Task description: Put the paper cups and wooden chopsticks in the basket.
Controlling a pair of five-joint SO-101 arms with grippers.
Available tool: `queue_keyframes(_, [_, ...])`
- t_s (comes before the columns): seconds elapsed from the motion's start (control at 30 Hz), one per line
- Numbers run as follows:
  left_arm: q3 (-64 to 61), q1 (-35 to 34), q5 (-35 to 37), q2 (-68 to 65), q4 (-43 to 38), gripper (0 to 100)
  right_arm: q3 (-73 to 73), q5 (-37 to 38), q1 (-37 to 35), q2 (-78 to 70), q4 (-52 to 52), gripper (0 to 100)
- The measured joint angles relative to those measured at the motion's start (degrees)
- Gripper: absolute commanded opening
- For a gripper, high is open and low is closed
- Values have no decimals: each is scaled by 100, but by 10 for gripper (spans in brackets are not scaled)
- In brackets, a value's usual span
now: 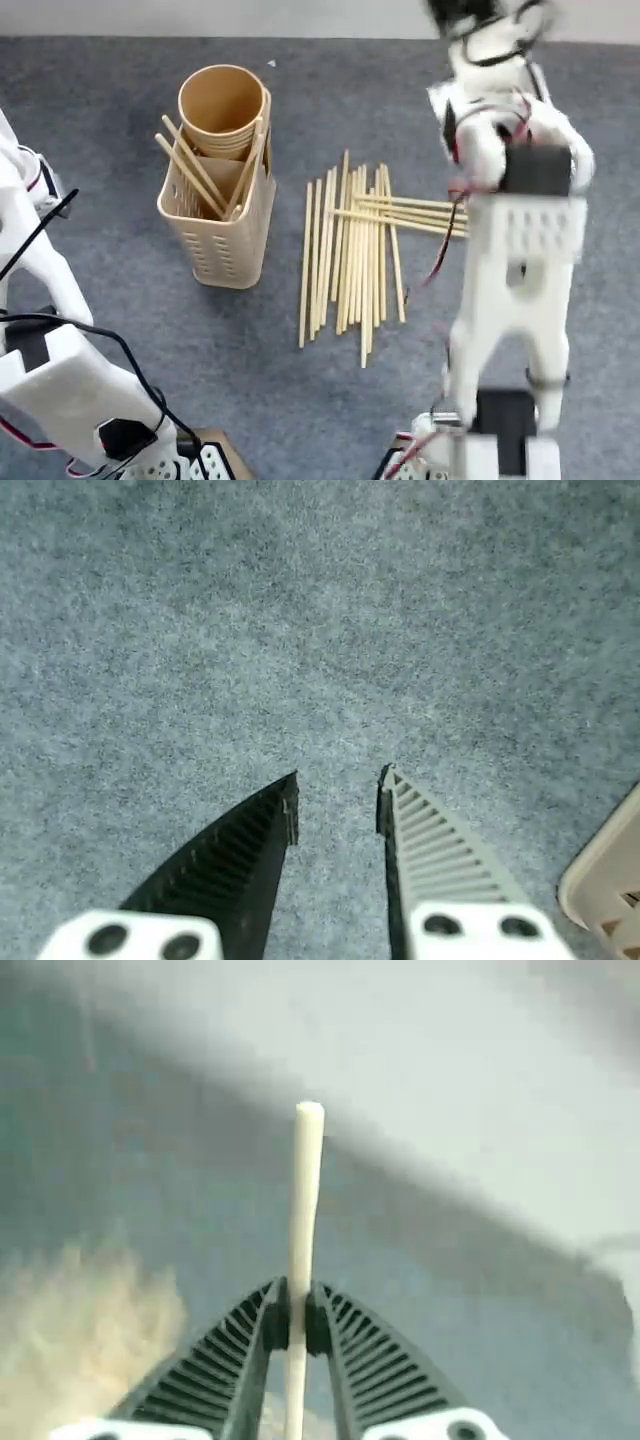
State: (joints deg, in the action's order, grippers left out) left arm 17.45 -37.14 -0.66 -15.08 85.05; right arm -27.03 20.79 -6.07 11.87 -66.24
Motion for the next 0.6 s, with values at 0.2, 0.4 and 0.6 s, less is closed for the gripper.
queue_keyframes(0.2, [0, 0, 0, 0, 0, 162, -299, -2989, -1064, 721, 1424, 6])
queue_keyframes(0.4, [0, 0, 0, 0, 0, 163, 862, -3684, -2374, 730, 2945, 5])
queue_keyframes(0.6, [0, 0, 0, 0, 0, 164, 2927, -3323, -3182, 721, 4721, 5])
